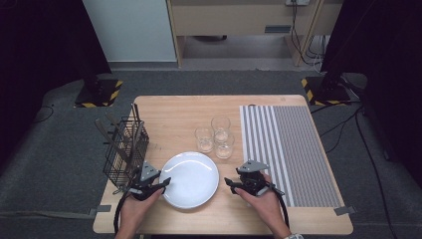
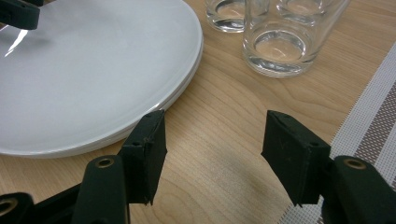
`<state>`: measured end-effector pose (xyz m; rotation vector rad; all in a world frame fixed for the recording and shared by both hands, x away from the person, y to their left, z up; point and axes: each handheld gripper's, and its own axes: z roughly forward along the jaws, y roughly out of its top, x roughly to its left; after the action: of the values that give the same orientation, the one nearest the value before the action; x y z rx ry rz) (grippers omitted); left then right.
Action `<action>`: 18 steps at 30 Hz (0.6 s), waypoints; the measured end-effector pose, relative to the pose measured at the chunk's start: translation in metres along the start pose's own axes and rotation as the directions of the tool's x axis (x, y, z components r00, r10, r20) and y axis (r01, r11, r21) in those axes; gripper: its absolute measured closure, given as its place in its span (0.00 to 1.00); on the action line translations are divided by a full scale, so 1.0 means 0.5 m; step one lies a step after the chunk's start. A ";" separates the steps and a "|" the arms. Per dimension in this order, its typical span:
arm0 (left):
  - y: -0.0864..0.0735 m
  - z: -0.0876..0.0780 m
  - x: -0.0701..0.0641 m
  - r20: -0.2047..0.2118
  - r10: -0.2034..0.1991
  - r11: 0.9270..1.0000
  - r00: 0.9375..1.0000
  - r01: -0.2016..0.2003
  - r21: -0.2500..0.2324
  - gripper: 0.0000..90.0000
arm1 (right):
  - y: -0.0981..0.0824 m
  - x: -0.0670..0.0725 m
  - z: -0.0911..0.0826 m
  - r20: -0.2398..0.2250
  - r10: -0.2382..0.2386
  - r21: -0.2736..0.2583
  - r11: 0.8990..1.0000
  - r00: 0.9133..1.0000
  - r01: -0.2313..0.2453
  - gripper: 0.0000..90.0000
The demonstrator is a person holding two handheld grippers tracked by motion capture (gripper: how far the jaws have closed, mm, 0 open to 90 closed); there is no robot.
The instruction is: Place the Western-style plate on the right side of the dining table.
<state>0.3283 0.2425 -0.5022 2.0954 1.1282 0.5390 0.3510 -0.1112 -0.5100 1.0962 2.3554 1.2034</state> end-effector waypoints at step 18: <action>0.011 -0.003 -0.011 0.006 0.022 0.999 1.000 -0.022 -0.025 0.57 | -0.004 0.002 0.003 -0.004 -0.005 0.004 1.000 1.000 0.005 0.42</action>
<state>0.3273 0.2363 -0.4974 2.0887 1.0904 0.5541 0.3501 -0.1103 -0.5122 1.0896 2.3636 1.2004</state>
